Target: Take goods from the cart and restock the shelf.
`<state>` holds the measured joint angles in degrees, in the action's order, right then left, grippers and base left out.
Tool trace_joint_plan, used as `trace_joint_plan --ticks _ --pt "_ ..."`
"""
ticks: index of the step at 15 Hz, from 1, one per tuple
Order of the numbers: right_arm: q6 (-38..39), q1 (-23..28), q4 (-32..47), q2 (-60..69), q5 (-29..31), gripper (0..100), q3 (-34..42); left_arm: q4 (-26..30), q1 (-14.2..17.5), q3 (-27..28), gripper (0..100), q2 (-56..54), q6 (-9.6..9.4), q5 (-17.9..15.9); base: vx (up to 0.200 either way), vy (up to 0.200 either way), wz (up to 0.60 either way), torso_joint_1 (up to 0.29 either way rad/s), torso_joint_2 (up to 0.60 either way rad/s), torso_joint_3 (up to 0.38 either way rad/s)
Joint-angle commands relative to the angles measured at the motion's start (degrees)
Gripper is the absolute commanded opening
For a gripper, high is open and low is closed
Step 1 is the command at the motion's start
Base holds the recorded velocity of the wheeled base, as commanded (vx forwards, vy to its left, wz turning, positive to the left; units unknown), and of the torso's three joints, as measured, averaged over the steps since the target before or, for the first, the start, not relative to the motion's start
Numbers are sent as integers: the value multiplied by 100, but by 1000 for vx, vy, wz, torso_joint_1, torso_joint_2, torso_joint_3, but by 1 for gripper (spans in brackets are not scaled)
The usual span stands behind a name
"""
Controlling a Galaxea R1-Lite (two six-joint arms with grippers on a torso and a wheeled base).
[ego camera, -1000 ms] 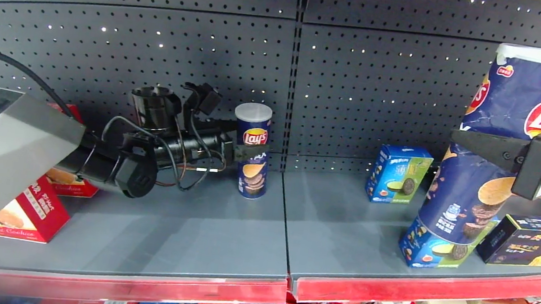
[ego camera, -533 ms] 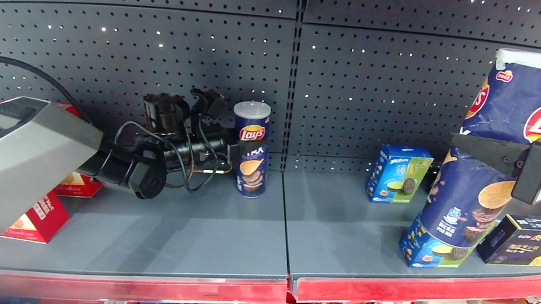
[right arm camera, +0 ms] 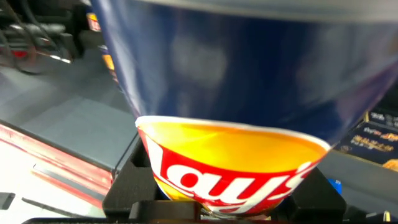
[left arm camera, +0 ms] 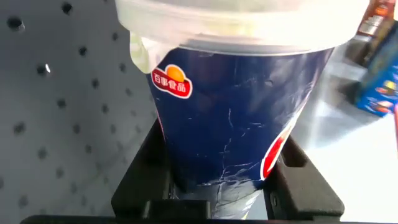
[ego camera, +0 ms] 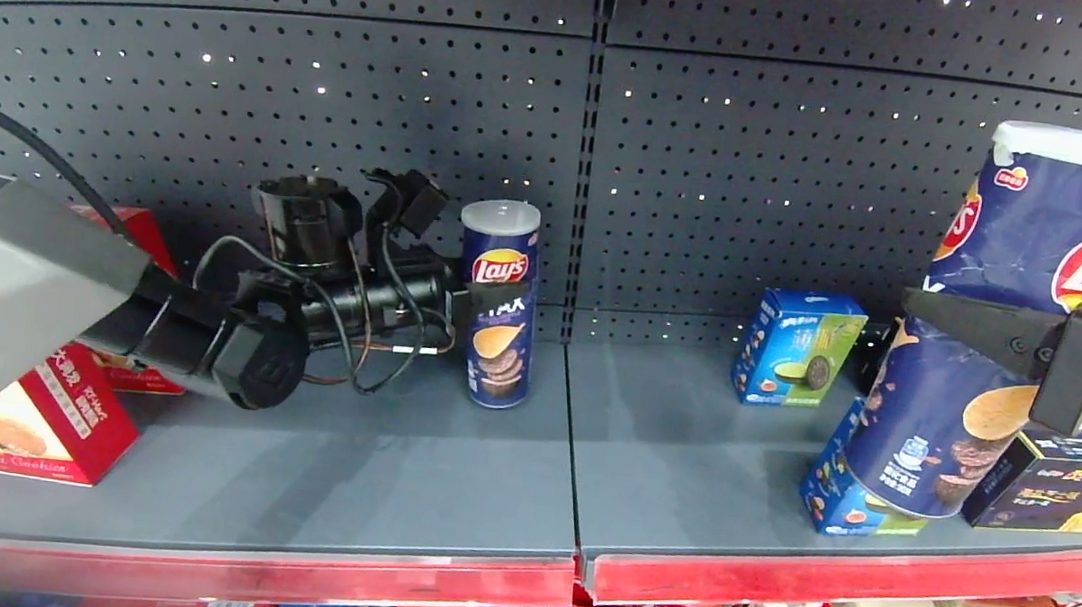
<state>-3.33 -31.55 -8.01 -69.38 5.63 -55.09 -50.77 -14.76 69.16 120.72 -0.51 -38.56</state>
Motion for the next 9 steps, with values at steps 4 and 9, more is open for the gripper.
trace_joint_plan --ticks 4,9 --pt "8 0 27 258 8 0 148 -539 -308 -1730 0 -1297 -19 217 0 0 0 0 0 0" --pt "8 8 27 258 17 0 148 -1321 -633 -2653 0 -1578 165 481 0 0 0 0 0 0"
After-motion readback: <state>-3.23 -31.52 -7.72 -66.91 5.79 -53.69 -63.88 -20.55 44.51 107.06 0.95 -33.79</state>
